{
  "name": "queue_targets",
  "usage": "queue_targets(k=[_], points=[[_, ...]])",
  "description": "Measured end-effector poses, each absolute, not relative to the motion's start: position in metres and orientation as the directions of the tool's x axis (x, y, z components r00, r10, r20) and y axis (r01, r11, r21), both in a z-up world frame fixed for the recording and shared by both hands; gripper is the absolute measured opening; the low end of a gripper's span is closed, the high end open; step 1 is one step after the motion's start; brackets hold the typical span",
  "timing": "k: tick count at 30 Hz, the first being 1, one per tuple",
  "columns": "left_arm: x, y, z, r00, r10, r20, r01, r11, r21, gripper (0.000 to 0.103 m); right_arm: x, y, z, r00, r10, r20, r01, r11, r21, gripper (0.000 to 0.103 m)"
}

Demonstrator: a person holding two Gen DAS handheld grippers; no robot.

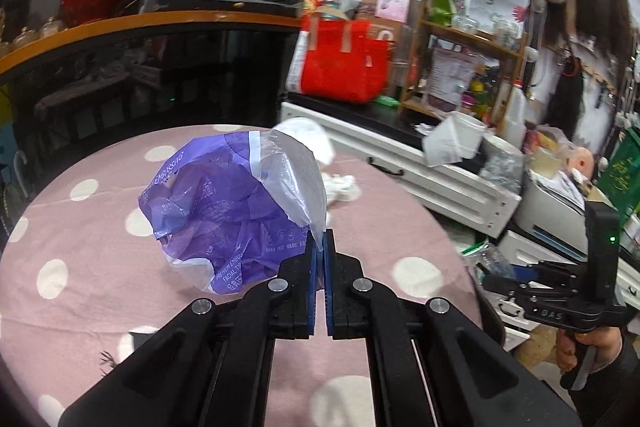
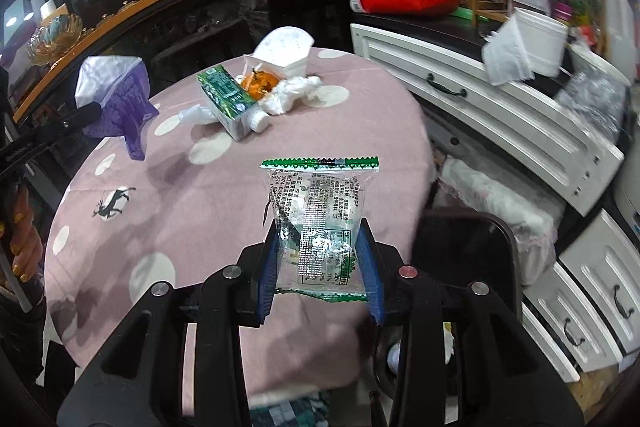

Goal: Collect trash
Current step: 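Carry the wrapper to the bin and release it with the right tool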

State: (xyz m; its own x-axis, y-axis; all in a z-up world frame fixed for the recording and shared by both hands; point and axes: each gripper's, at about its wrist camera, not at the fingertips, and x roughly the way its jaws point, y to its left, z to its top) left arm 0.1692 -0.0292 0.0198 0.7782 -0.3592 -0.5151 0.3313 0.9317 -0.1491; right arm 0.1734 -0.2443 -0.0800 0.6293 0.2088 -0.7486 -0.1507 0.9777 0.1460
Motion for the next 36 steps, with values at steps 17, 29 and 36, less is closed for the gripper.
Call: queue_targets(k=[17, 29, 36], points=[[0.129, -0.138, 0.026, 0.689, -0.54, -0.483, 0.536, 0.829, -0.162, 0.004, 0.147, -0.358, -0.149, 0.5, 0.091, -0.861, 0.139, 0.973, 0.184, 0.037], [0.111, -0.205, 0.024, 0.615, -0.606, -0.504, 0.647, 0.753, -0.117, 0.004, 0.168, -0.383, -0.235, 0.332, 0.117, -0.936, 0.241, 0.949, 0.205, 0.043], [0.106, -0.24, 0.016, 0.558, -0.637, -0.532, 0.698, 0.707, -0.116, 0.004, 0.16, -0.397, -0.239, 0.349, 0.12, -0.93, 0.29, 0.929, 0.229, 0.069]])
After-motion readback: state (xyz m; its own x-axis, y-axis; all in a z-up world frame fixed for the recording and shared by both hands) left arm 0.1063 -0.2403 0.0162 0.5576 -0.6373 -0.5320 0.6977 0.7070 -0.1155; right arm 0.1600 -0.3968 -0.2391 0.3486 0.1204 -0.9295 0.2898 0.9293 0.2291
